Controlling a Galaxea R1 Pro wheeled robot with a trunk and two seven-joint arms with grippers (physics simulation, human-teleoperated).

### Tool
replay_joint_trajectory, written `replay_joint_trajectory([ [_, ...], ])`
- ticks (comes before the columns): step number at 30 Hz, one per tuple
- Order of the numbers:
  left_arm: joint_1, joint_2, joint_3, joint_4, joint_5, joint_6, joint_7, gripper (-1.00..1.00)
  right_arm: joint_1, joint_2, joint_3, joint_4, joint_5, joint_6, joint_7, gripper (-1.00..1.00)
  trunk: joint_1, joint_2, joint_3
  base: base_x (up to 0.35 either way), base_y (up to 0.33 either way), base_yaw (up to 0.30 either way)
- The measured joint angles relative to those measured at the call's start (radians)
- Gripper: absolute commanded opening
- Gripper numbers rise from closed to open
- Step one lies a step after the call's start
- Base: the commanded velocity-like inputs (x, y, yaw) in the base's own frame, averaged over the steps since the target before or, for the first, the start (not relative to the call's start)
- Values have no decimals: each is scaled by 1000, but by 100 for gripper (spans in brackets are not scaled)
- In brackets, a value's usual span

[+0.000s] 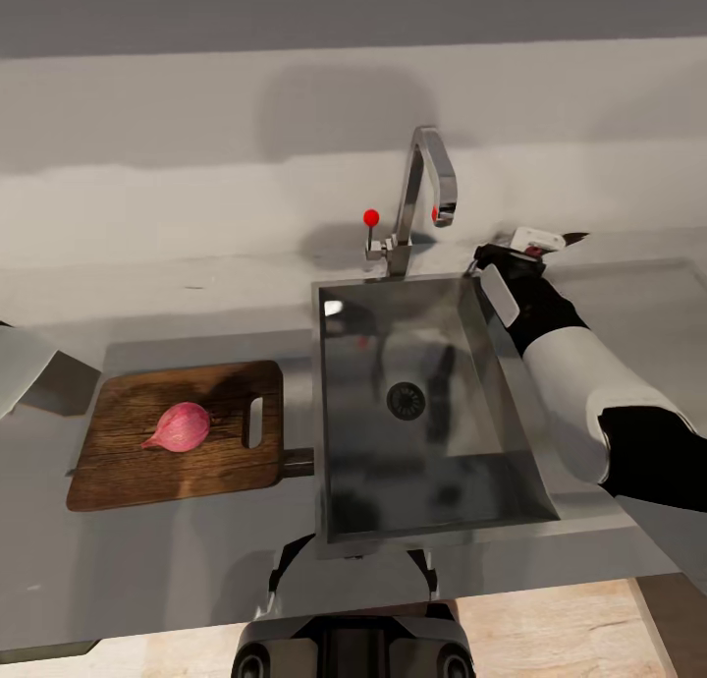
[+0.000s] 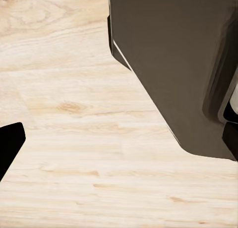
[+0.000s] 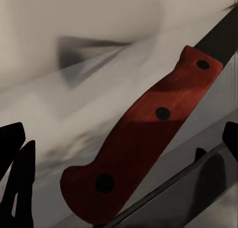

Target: In the kitchen, take the Vidalia onion out of the sink, dice it on the chopping board with the paring knife, put the diced onion into the bowl on the countertop, then place both the paring knife and the chopping board into the sink.

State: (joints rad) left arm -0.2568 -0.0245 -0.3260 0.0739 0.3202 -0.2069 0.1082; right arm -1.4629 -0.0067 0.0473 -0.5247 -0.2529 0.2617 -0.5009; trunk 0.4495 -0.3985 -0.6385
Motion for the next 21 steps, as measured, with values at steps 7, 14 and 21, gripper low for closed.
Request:
replay_joint_trajectory([
  [7, 1, 0, 0, 0, 0, 1, 0, 100, 0, -13, -17, 2, 1, -3, -2, 100, 0, 0, 0, 0, 0, 0],
  [14, 1, -1, 0, 0, 0, 1, 0, 100, 0, -21, -37, 2, 0, -3, -2, 100, 0, 0, 0, 0, 0, 0],
  [21, 1, -1, 0, 0, 0, 1, 0, 100, 0, -22, -38, 3, 0, -3, -1, 100, 0, 0, 0, 0, 0, 0],
])
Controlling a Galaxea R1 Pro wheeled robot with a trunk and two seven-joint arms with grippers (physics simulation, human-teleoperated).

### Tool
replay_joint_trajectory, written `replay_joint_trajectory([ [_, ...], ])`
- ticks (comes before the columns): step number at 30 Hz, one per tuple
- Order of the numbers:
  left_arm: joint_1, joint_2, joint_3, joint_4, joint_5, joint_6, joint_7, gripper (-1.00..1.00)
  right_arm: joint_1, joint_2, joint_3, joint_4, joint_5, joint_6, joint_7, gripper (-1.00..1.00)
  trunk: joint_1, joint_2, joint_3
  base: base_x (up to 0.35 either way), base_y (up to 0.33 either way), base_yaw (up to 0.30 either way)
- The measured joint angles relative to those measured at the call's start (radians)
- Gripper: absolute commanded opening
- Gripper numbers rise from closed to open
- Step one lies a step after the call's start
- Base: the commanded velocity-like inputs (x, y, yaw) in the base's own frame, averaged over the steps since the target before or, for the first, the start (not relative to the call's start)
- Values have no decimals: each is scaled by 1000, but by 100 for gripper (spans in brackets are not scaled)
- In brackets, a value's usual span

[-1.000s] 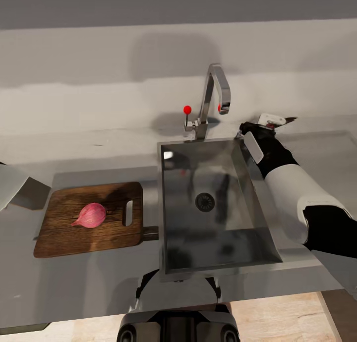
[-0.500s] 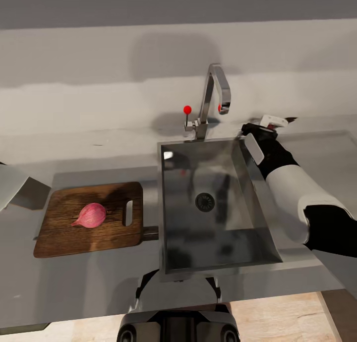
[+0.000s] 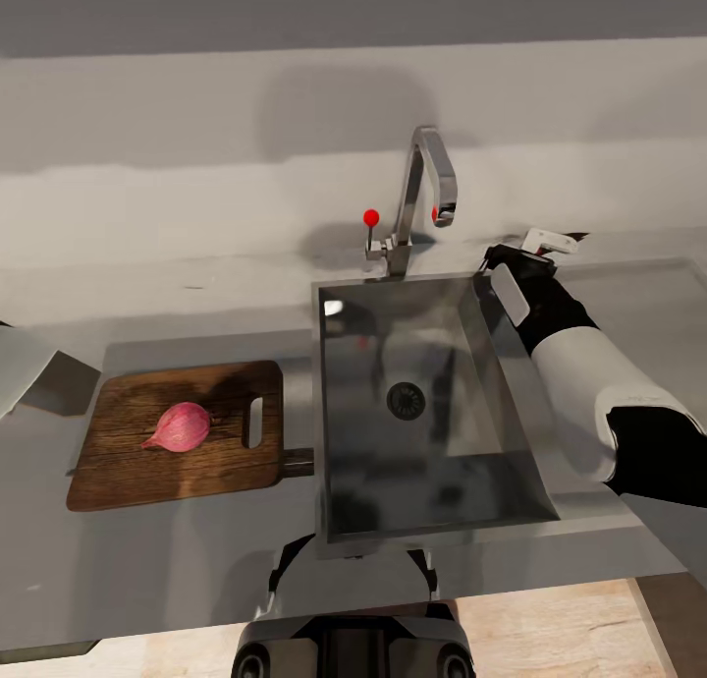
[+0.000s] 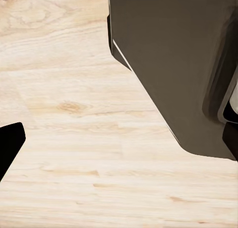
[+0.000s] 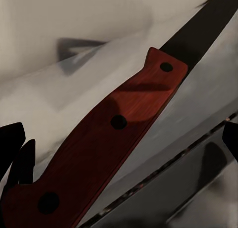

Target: In the kitchen, take the Vidalia onion out of the sink, dice it on the chopping board with the paring knife, put the diced onion into the bowl on the countertop, then place both the paring knife and the chopping board into the sink.

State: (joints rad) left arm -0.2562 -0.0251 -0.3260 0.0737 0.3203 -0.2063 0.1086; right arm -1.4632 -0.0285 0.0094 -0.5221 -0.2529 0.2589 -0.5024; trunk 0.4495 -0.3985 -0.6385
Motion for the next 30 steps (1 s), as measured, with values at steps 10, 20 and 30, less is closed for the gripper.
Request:
replay_joint_trajectory([
  [10, 0, 0, 0, 0, 0, 0, 0, 100, 0, 2, 0, 2, 0, -1, 0, 100, 0, 0, 0, 0, 0, 0],
  [20, 0, 0, 0, 0, 0, 0, 0, 100, 0, 5, 1, -9, 6, -7, 0, 100, 0, 0, -8, 0, 0, 0],
  [30, 0, 0, 0, 0, 0, 0, 0, 100, 0, 6, 1, -12, 7, -7, 0, 100, 0, 0, -10, 0, 0, 0],
])
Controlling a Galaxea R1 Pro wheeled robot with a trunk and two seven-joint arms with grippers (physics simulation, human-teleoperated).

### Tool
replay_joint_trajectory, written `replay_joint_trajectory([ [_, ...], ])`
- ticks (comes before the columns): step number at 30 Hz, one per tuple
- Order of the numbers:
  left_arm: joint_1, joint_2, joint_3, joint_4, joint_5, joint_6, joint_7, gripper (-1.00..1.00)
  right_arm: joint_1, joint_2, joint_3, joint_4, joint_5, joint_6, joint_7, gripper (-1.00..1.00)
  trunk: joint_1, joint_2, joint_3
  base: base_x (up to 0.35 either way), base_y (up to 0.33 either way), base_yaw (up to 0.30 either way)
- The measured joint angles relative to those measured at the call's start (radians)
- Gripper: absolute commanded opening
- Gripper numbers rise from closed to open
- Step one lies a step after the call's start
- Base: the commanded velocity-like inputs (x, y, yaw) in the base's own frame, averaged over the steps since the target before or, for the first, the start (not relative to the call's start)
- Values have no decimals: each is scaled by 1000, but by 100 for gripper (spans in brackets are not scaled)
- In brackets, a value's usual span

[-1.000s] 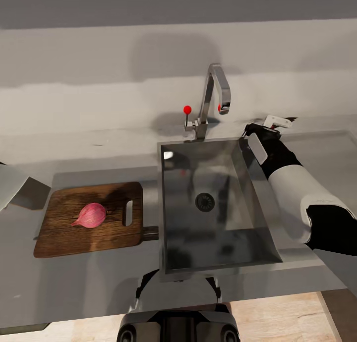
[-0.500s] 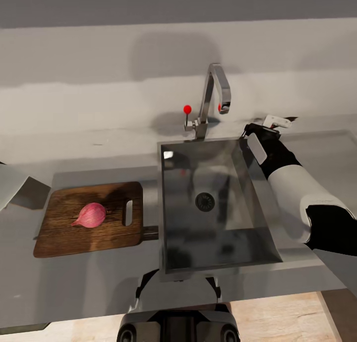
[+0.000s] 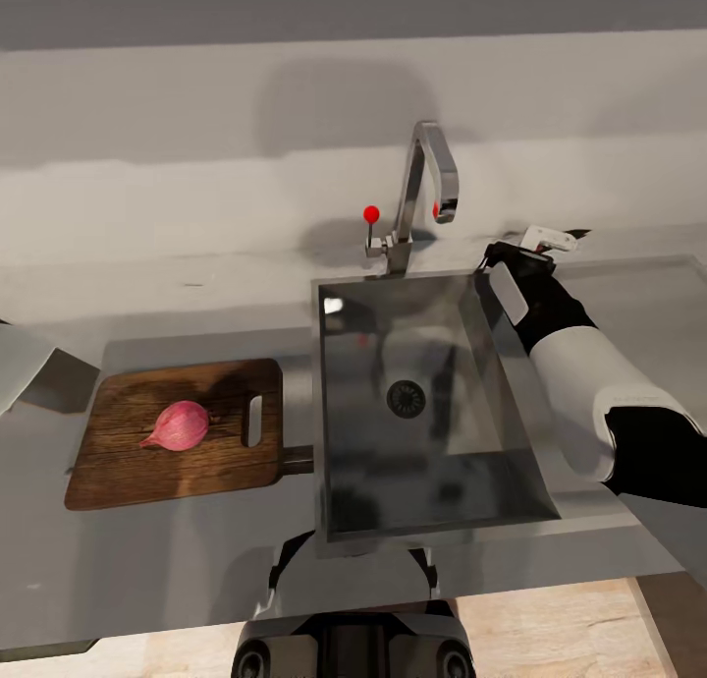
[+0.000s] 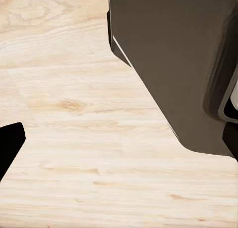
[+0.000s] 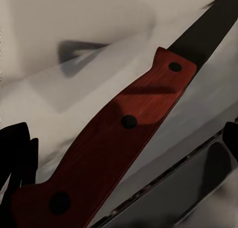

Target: In the kitchen, take the Vidalia onion out of the sink, dice it on the chopping board with the paring knife, put the diced onion into the bowl on the countertop, then place both the paring knife and the chopping board into the sink.

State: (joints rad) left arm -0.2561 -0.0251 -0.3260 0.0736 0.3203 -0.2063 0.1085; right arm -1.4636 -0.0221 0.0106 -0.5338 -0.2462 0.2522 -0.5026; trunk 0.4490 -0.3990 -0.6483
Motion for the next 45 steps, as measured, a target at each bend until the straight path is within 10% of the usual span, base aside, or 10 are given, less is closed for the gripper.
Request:
replay_joint_trajectory([
  [1, 0, 0, 0, 0, 0, 0, 0, 100, 0, 0, 0, 0, 0, -1, 0, 100, 0, 0, 0, 0, 0, 0],
  [2, 0, 0, 0, 0, 0, 0, 0, 100, 0, 0, 0, 2, -1, -4, 0, -100, 0, 0, 0, 0, 0, 0],
  [24, 0, 0, 0, 0, 0, 0, 0, 100, 0, -6, -7, 39, -13, -93, 0, -100, 0, 0, 0, 0, 0, 0],
  [32, 0, 0, 0, 0, 0, 0, 0, 100, 0, -7, -118, 15, -17, -88, -14, -100, 0, 0, 0, 0, 0, 0],
  [45, 0, -3, 0, 0, 0, 0, 1, 100, 0, -8, -133, 12, -9, -86, -18, -100, 0, 0, 0, 0, 0, 0],
])
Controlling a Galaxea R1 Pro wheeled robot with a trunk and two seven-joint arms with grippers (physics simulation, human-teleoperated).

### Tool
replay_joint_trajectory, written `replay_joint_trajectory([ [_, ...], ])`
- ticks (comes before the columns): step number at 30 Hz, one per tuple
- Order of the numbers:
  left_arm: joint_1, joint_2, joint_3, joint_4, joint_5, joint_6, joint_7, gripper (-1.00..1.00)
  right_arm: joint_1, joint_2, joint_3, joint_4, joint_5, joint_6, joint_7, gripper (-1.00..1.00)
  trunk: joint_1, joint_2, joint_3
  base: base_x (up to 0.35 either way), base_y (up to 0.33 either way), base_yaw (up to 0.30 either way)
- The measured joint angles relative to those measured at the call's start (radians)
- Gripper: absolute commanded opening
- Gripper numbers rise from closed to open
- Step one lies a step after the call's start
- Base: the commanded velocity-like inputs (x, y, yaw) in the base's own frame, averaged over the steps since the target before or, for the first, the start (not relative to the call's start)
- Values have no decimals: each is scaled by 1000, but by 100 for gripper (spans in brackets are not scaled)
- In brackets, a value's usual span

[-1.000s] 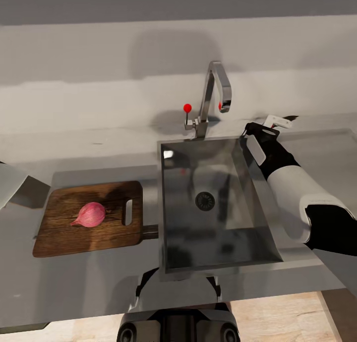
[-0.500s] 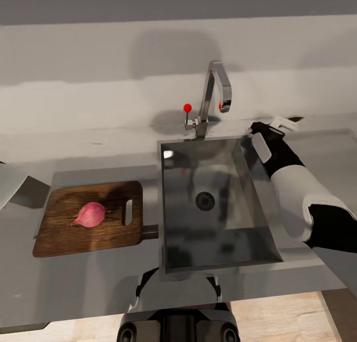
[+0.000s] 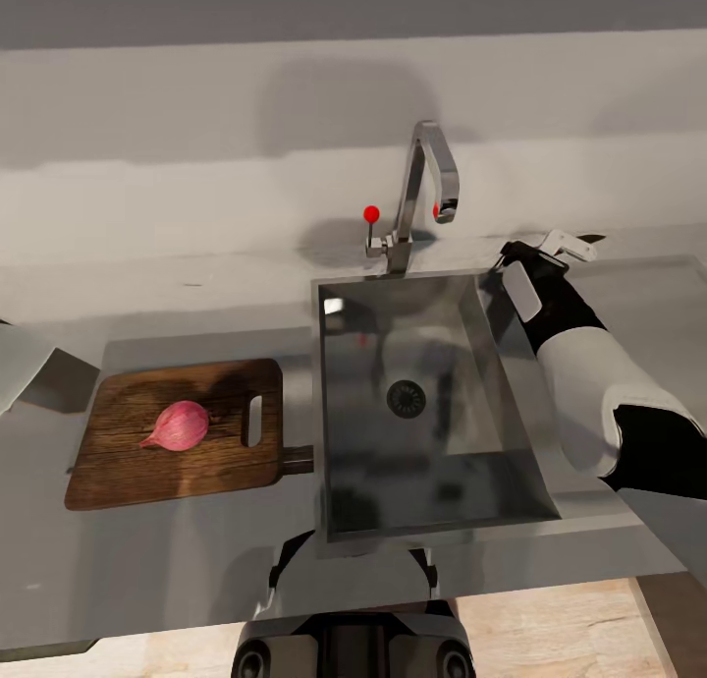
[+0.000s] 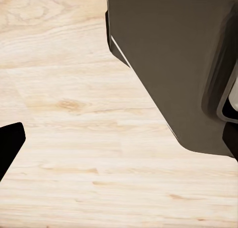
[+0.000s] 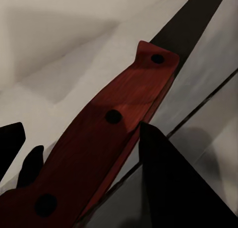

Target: In the kitchen, take the Vidalia onion out of the sink, dice it on the chopping board with the paring knife, put the diced onion into the bowl on the countertop, then place both the paring knife and the chopping board into the sink.

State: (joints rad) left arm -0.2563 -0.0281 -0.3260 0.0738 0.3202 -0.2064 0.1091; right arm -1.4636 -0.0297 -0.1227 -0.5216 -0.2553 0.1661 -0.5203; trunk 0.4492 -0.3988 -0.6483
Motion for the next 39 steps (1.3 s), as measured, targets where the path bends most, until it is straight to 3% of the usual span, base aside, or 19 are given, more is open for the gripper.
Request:
replay_joint_trajectory([
  [39, 0, 0, 0, 0, 0, 0, 0, 100, 0, -1, -1, -2, 6, 4, -4, -100, 0, 0, 0, 0, 0, 0],
])
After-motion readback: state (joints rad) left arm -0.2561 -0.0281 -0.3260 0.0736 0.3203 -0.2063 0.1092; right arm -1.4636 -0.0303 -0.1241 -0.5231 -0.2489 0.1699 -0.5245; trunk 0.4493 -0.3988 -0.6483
